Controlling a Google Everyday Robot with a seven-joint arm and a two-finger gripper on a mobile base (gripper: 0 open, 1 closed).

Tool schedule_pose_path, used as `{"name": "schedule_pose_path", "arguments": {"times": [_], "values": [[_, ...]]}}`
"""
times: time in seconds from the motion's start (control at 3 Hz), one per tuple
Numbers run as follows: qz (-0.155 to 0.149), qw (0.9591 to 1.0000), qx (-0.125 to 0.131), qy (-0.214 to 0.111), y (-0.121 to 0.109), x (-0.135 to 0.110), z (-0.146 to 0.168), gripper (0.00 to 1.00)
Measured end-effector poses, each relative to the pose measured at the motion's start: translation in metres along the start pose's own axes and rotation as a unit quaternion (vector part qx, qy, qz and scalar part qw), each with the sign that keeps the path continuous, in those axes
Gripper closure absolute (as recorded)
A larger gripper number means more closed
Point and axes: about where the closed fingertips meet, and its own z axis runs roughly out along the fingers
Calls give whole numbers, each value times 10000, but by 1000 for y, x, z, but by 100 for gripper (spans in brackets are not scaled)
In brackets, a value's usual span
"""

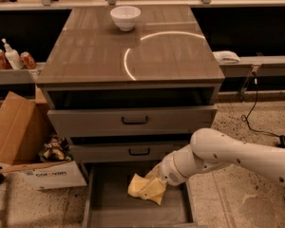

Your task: Place sponge into bottom drawer

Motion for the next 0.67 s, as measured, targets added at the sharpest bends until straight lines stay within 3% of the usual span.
{"name": "schedule_pose_path", "arguments": {"times": [0.33,0.67], "values": [[380,9990,145,-161,-35,66,20,100],[821,9959,-16,-377,-73,121,51,100]]}}
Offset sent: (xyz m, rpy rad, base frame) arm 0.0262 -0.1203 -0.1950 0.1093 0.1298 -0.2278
